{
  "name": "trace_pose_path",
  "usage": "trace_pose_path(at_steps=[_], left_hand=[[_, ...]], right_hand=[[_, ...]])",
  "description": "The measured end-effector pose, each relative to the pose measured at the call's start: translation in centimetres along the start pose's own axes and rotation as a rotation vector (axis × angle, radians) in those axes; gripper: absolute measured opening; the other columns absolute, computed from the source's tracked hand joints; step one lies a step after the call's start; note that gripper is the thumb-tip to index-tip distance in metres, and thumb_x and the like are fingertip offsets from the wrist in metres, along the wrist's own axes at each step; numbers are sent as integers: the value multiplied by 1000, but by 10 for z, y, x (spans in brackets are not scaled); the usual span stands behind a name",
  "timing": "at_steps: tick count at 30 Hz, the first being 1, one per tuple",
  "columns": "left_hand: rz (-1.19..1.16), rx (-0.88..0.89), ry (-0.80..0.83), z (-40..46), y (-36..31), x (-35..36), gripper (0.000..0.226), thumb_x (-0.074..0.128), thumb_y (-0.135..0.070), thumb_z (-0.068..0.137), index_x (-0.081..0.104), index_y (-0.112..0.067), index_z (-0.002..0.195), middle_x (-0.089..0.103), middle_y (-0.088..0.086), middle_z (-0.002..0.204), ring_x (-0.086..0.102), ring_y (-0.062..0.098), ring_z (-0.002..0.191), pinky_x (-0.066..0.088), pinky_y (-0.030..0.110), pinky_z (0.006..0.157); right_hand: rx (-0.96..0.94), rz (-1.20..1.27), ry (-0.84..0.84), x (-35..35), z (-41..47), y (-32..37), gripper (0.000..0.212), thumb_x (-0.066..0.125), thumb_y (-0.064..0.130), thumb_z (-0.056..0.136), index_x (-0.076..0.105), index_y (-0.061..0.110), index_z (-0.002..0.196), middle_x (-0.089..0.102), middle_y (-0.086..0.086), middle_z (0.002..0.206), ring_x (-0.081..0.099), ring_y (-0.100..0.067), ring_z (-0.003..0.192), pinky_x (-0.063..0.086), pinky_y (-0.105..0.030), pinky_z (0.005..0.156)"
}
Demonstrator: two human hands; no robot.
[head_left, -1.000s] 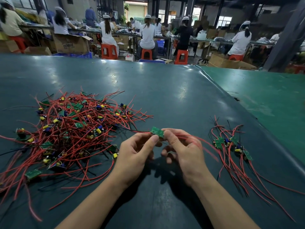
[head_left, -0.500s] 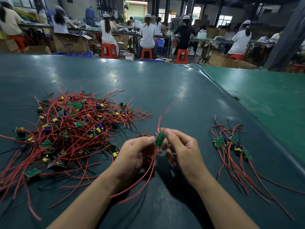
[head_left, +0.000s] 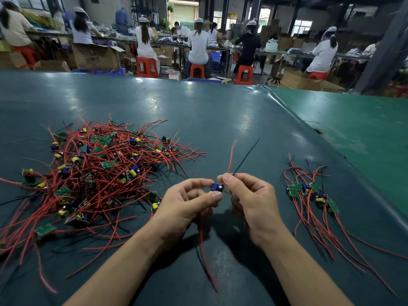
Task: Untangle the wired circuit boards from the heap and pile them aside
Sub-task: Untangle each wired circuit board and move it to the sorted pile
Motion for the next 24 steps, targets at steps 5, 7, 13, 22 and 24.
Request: trace_pose_path(at_steps=[5, 7, 13, 22, 24], left_hand=[[7, 5, 18, 0, 1, 1, 40, 91, -20, 51, 73, -11, 86, 65, 7, 71, 58, 14, 62, 47, 18, 58], [35, 26, -23, 0, 0, 1, 52, 94, -20, 46, 69, -9, 90, 60, 4, 65, 53, 13, 57, 43, 22, 59], [157, 123, -1, -4, -1, 5, 41, 82, -11, 57, 59, -3, 89, 57, -4, 56, 50, 5, 51, 42, 13, 51], [190, 93, 184, -10, -4, 7, 33, 85, -7, 60, 60, -13, 80, 54, -1, 62, 48, 8, 56, 40, 15, 55], [168, 77, 218, -11, -3, 5, 33, 86, -1, 63, 61, -17, 77, 54, 2, 63, 49, 10, 55, 42, 16, 56]], right_hand=[[-4, -80, -96, -7, 6, -5, 19, 66, 14, 89, 75, 10, 73, 42, 11, 44, 31, -2, 36, 27, -13, 38], [23, -108, -63, -8, 6, -5, 20, 69, 25, 88, 75, 9, 77, 45, 6, 48, 30, -5, 37, 25, -16, 37], [120, -102, 98, -3, 0, -6, 20, 68, 14, 89, 75, 4, 72, 61, 1, 50, 50, -3, 40, 40, -14, 41], [70, -3, -226, -26, 17, 4, 24, 59, 13, 95, 72, 3, 77, 42, 8, 45, 24, -4, 33, 19, -14, 35], [69, 77, -275, -31, 20, 6, 24, 58, 12, 96, 70, 4, 78, 43, 9, 46, 24, -4, 33, 21, -13, 35]])
Point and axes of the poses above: each hand's wrist, its own z-axis towards the middle knuckle, its own x-axis out of the palm, y = z × x, the point moved 1 cm from there along z, towards the middle knuckle
